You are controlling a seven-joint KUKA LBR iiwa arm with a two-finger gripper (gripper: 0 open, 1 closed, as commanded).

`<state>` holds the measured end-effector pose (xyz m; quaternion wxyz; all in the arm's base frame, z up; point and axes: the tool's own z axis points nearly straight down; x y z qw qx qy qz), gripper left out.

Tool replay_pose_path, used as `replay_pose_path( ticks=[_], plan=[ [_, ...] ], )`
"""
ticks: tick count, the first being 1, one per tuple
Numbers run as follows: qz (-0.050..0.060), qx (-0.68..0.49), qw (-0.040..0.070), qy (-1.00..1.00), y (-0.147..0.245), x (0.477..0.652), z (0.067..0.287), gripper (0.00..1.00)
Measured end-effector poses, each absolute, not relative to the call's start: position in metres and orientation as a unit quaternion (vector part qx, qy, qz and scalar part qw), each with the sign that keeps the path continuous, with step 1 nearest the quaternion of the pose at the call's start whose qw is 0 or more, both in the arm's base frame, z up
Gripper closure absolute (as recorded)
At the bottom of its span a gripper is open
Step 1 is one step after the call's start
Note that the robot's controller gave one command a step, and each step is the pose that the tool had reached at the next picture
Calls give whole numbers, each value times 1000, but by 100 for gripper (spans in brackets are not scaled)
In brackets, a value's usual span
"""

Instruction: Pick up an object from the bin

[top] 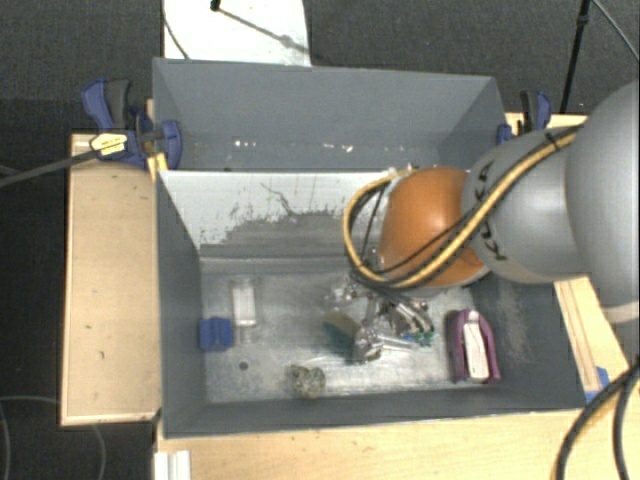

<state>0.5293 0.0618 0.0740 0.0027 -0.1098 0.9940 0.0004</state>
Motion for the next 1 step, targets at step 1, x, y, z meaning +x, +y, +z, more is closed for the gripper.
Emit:
replay_pose_path(
  ticks=[1],
  plan=[
    [-1,-281,5,960,67,549,248,100]
  ],
)
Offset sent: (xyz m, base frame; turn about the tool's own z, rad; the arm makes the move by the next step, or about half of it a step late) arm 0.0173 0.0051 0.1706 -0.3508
